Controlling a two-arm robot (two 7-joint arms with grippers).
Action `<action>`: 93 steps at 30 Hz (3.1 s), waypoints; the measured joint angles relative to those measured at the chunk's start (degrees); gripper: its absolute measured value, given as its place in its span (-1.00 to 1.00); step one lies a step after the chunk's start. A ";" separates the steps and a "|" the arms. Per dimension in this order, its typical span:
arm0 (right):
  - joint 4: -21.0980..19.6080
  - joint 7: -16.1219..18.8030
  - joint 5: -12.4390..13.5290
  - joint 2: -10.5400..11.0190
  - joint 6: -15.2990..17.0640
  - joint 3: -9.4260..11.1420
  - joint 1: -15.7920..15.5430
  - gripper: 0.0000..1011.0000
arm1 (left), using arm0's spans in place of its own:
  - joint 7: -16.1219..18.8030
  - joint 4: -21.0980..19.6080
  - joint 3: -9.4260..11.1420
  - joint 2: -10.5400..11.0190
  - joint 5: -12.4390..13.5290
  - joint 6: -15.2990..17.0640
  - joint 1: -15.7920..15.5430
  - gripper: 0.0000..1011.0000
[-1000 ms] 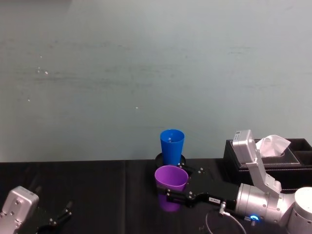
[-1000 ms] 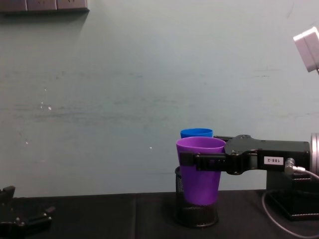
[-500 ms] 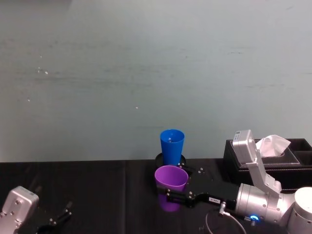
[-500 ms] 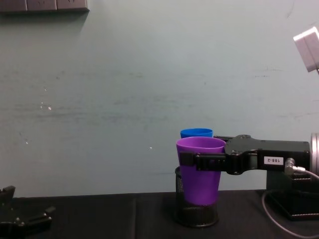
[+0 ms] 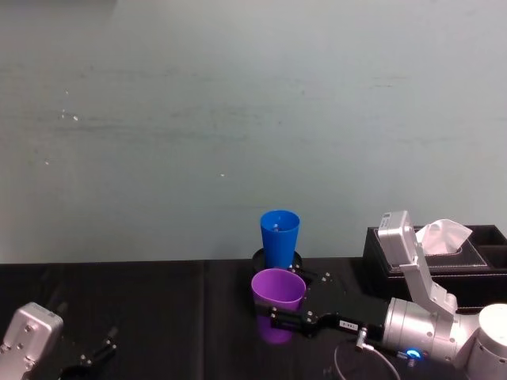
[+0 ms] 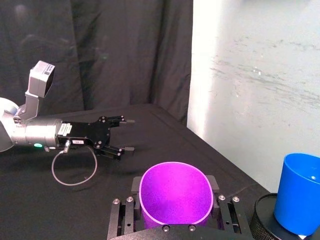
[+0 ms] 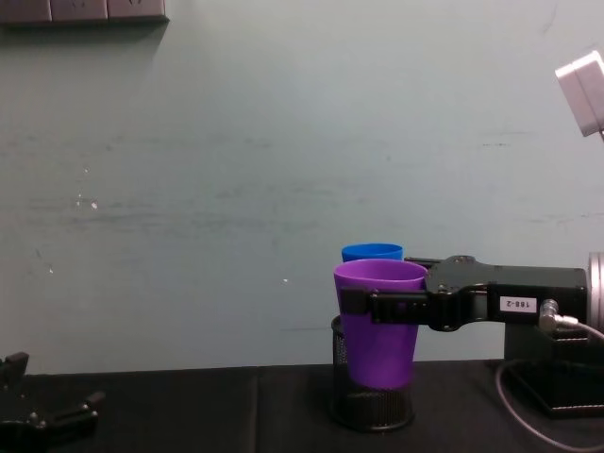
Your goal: Pick up one cup with a gripper and tap it against the other cup.
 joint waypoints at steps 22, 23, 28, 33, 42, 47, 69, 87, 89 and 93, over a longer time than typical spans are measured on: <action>1.41 -0.42 -0.16 0.00 -0.08 -0.53 1.07 0.49 | 0.00 0.00 0.00 0.00 0.00 0.00 0.00 0.98; 2.28 -0.69 -0.23 -0.29 -0.08 -0.54 1.54 0.49 | 0.00 0.00 0.00 0.00 0.00 0.00 0.00 0.98; 6.16 -1.10 -0.56 -1.85 -0.32 -0.51 3.61 0.49 | 0.00 0.00 0.00 0.00 0.00 0.00 0.00 0.98; 12.33 -1.28 -0.91 -4.37 -1.26 -0.11 6.57 0.49 | 0.00 0.00 0.00 0.00 0.00 0.00 0.00 0.98; 21.69 -0.66 -1.70 -8.52 -2.93 0.57 10.80 0.49 | 0.00 0.00 0.00 0.00 0.00 0.00 0.00 0.98; 25.12 -0.07 -2.37 -10.01 -3.61 0.86 12.28 0.49 | 0.00 0.00 0.00 0.00 0.00 0.00 0.00 0.98; 37.10 1.19 -5.61 -14.58 -8.76 2.95 18.12 0.49 | 0.00 0.00 0.00 0.00 0.00 0.00 0.00 0.98; 44.45 2.64 -7.55 -17.35 -11.89 4.98 22.18 0.49 | 0.00 0.00 0.00 0.00 0.00 0.00 0.00 0.98; 44.91 2.79 -7.69 -17.52 -12.00 5.16 22.48 0.49 | 0.00 0.00 0.00 0.00 0.00 0.00 0.00 0.98; 45.52 3.14 -7.81 -17.72 -12.16 5.39 22.83 0.49 | 0.00 0.00 0.00 0.00 0.00 0.00 0.00 0.98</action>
